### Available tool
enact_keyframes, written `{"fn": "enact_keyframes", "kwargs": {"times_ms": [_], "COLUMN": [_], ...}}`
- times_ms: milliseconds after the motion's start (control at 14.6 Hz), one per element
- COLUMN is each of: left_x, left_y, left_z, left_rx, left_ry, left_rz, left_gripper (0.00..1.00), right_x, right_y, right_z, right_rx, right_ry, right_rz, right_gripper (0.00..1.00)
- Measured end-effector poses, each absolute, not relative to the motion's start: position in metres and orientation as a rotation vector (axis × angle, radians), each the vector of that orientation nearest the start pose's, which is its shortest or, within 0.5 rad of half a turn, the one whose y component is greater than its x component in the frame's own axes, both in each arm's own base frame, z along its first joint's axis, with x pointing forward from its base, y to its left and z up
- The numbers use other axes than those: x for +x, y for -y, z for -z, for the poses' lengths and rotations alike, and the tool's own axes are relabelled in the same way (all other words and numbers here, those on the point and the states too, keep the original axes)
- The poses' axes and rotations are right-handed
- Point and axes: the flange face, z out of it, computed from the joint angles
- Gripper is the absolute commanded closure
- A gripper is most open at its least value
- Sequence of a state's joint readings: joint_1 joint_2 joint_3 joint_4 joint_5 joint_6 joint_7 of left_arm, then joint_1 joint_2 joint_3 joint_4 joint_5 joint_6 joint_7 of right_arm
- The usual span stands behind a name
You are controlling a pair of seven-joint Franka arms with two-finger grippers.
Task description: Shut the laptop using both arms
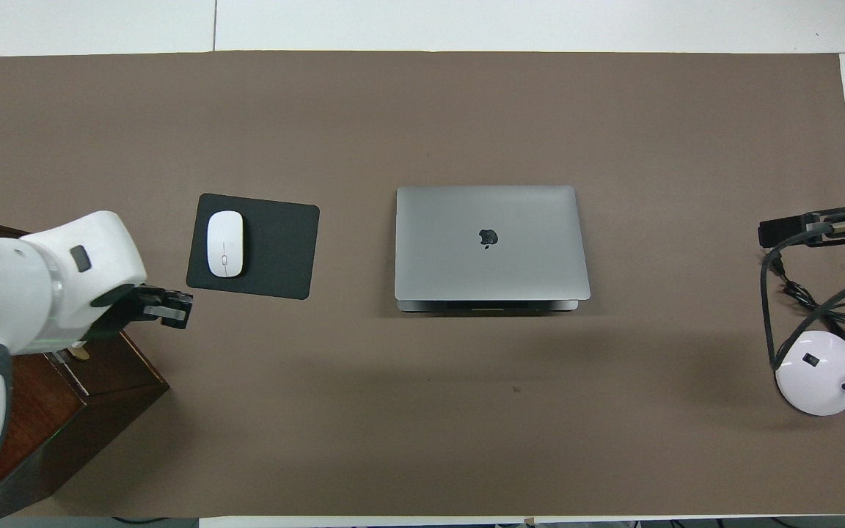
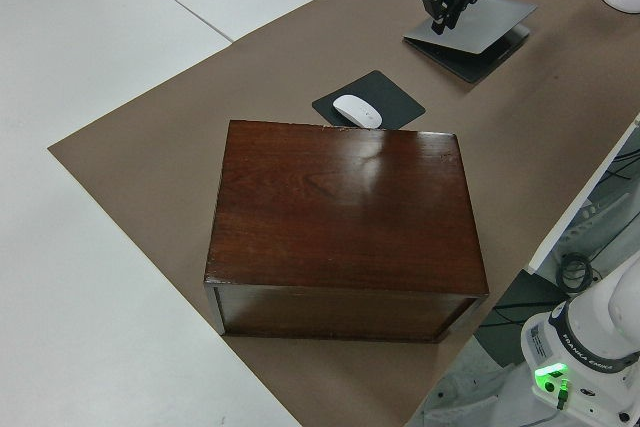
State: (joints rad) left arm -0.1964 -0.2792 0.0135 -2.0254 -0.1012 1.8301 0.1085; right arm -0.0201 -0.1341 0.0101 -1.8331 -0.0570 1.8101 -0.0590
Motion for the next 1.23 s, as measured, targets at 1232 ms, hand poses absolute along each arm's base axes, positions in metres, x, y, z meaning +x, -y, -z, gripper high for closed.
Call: {"fn": "enact_keyframes", "kwargs": {"times_ms": [1232], "left_x": [0.533], "left_y": [-0.007], "left_z": [-0.651], "left_rx": [-3.235], "left_ry": [-0.117], "left_rz": [0.062], "left_gripper": [0.0], "right_x": [0.529], "right_y": [-0.001], "right_z": [-0.611], "right_rx": [-3.166], "right_ry": [0.103], "right_rz": [0.157], "right_gripper": [0.0]}}
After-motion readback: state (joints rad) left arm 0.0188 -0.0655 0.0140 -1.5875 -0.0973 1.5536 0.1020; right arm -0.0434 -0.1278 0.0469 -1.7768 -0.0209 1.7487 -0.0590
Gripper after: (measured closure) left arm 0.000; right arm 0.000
